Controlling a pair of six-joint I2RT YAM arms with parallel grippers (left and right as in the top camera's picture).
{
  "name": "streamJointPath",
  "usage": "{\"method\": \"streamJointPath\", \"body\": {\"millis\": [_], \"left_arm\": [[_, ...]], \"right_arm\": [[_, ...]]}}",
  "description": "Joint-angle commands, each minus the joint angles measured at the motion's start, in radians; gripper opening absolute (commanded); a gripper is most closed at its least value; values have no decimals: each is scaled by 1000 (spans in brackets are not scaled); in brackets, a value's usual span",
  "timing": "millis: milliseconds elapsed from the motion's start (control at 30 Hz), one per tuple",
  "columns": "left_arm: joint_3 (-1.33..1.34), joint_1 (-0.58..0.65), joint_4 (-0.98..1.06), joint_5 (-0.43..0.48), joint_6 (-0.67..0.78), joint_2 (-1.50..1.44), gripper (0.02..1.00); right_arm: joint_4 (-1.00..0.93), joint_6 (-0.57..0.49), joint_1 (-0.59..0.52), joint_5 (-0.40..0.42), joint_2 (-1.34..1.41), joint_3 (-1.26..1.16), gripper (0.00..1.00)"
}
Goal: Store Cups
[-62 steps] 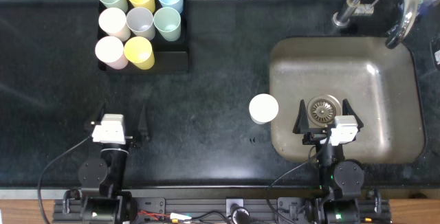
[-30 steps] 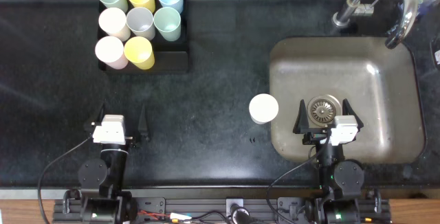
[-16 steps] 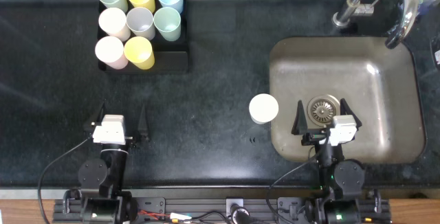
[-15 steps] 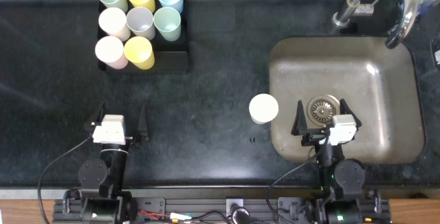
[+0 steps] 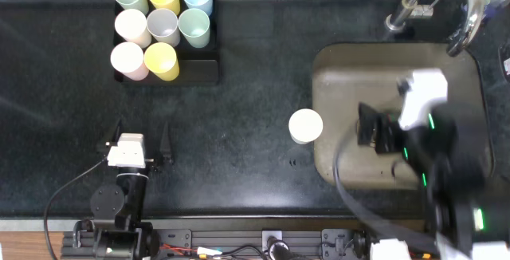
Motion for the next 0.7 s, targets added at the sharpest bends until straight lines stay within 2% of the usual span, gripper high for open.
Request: {"method": "streamJointPath", "body": {"millis": [33, 333, 567, 700], "left_arm": [[2, -1, -8, 2, 19, -9, 1000], [2, -1, -8, 2, 19, -9, 1000], [2, -1, -8, 2, 19, -9, 1000], [2, -1, -8, 2, 19, -9, 1000]], "right_arm": [[-82, -11, 53, 9, 207, 27, 996], [-102, -133, 208, 2, 515, 27, 998], [-89, -211, 220, -23, 616, 27, 998], [-79, -219, 218, -23, 655, 27, 998]]}}
